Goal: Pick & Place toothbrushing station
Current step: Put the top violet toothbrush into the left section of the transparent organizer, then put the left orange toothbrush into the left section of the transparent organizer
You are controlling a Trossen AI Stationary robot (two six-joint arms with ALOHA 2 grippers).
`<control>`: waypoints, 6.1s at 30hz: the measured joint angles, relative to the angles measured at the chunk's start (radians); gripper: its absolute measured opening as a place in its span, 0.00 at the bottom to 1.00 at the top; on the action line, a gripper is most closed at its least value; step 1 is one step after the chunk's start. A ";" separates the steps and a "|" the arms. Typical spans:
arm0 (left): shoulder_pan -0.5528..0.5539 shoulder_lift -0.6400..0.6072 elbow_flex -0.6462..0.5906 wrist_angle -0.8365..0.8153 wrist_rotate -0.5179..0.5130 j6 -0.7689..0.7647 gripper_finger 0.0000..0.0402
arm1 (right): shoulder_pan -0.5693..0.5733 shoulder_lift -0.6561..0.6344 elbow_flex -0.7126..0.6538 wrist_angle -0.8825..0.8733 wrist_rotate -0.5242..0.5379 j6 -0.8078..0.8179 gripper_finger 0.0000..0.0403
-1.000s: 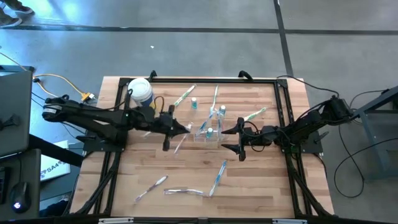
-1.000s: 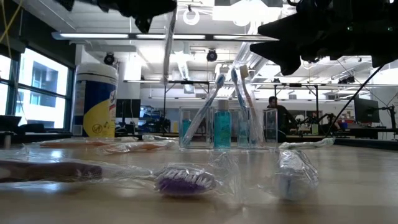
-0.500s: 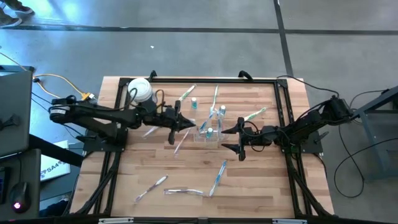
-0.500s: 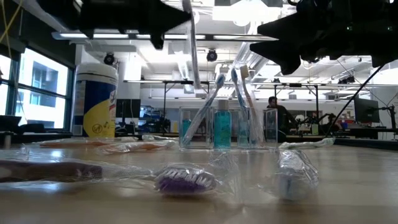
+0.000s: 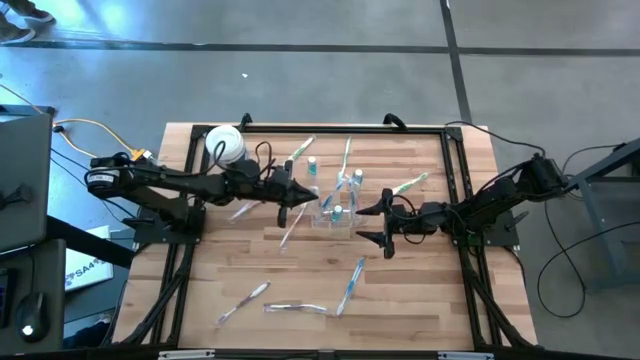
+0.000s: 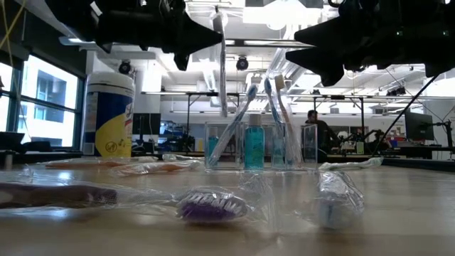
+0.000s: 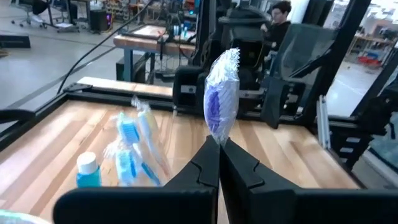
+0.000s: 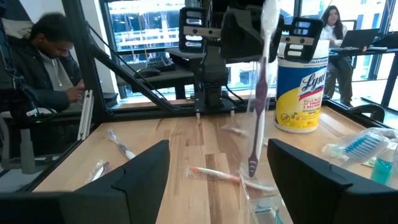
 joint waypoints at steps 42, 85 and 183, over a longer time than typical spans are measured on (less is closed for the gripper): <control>0.001 0.128 0.001 -0.103 -0.106 -0.105 0.00 | 0.000 0.000 0.000 -0.004 0.000 0.000 0.65; 0.001 0.161 0.001 -0.082 -0.117 -0.111 0.58 | 0.000 0.000 0.000 -0.021 0.000 0.009 0.65; 0.171 0.142 0.307 -1.559 -0.207 -0.301 0.60 | 0.000 0.000 0.000 -0.027 0.000 0.012 0.65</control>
